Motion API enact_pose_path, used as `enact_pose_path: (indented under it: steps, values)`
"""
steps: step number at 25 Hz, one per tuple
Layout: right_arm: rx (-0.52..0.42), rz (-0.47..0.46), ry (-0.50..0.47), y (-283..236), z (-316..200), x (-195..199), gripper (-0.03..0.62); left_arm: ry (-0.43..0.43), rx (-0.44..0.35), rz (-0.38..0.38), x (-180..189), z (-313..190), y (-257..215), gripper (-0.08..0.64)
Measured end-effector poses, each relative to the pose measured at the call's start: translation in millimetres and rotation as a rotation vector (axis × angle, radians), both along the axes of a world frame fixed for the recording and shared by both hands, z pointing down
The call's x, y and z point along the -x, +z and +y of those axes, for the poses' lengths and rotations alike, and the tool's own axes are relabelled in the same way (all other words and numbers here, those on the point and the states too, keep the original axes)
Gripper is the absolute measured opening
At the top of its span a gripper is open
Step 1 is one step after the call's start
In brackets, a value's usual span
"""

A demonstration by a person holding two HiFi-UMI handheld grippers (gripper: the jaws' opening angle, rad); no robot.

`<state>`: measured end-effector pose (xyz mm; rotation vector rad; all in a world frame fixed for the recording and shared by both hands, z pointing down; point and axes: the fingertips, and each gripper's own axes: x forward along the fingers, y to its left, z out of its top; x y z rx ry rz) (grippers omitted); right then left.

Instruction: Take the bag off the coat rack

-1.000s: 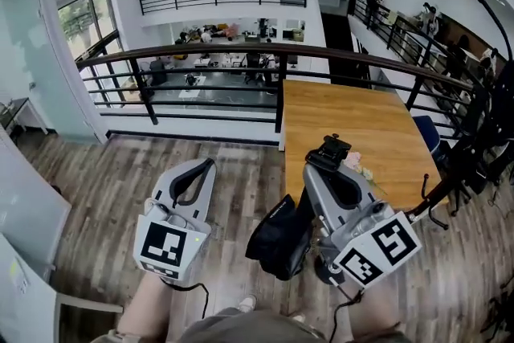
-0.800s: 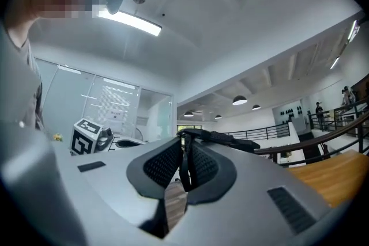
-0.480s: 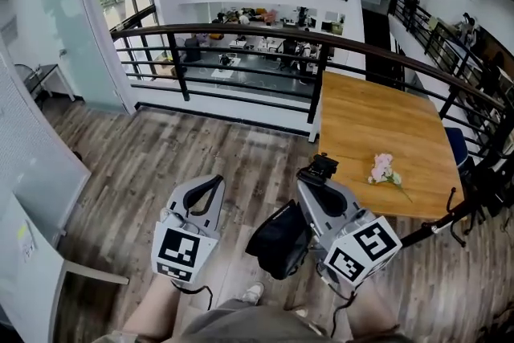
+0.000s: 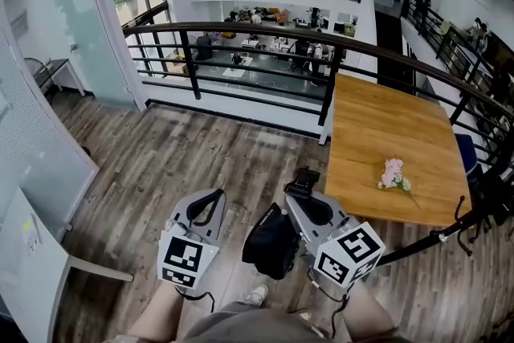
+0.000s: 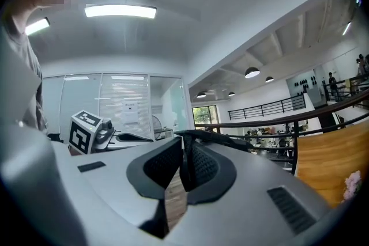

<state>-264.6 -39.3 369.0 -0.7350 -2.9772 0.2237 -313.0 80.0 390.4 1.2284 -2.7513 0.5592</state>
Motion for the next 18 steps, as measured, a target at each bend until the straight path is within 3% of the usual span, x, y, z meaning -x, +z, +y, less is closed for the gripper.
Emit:
enact_pose_path:
  steps: [18]
  values:
    - [-0.032,-0.042,0.047,-19,-16,-10,0.044,0.035,-0.019,-0.024,4,-13,-11,0.015]
